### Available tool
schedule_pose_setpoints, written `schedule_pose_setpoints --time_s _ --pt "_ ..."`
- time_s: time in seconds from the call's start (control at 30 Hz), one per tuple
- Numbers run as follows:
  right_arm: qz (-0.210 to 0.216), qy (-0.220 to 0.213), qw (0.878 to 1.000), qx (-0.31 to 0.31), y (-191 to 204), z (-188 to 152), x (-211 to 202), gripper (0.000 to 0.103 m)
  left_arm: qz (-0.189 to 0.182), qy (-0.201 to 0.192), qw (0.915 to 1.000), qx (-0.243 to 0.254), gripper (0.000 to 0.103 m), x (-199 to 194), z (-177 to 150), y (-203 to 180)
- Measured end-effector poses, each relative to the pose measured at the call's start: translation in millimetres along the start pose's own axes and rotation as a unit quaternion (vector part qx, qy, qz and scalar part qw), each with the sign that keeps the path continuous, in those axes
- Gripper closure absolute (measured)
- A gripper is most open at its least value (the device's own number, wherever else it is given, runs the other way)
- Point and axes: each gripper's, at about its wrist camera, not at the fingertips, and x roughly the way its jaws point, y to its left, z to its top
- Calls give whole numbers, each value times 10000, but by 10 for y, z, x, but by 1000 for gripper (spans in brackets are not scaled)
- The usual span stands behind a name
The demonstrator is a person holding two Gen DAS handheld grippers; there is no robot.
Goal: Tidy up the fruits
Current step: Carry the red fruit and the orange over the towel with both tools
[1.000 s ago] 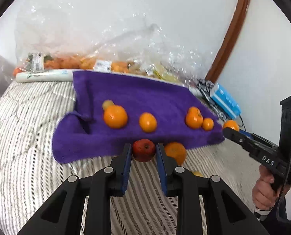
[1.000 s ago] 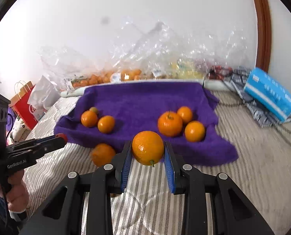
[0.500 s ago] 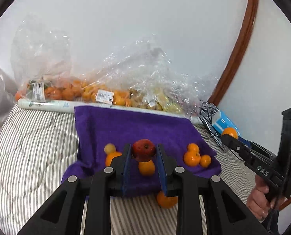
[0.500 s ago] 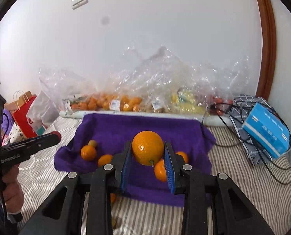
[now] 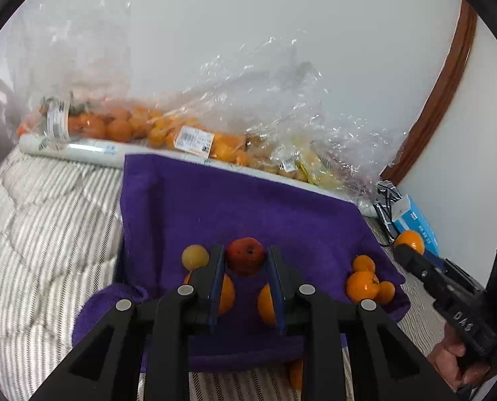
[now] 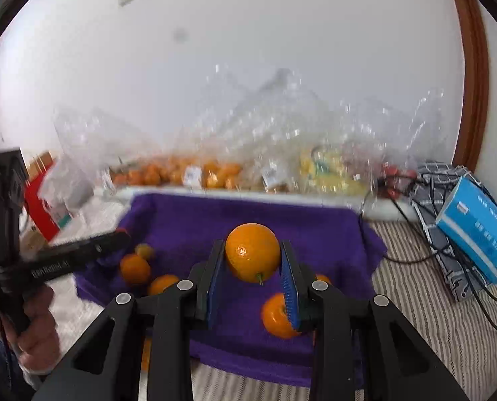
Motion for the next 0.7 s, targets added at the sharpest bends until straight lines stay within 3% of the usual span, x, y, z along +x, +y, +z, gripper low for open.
schedule_pose_setpoints --time_s 0.43,0.7 --pt "-202 352 9989 -229 31 -193 267 71 153 -56 9992 369 79 106 -154 -94" --pt "-269 529 9978 -297 39 -245 368 71 190 23 9995 263 79 157 -156 -44"
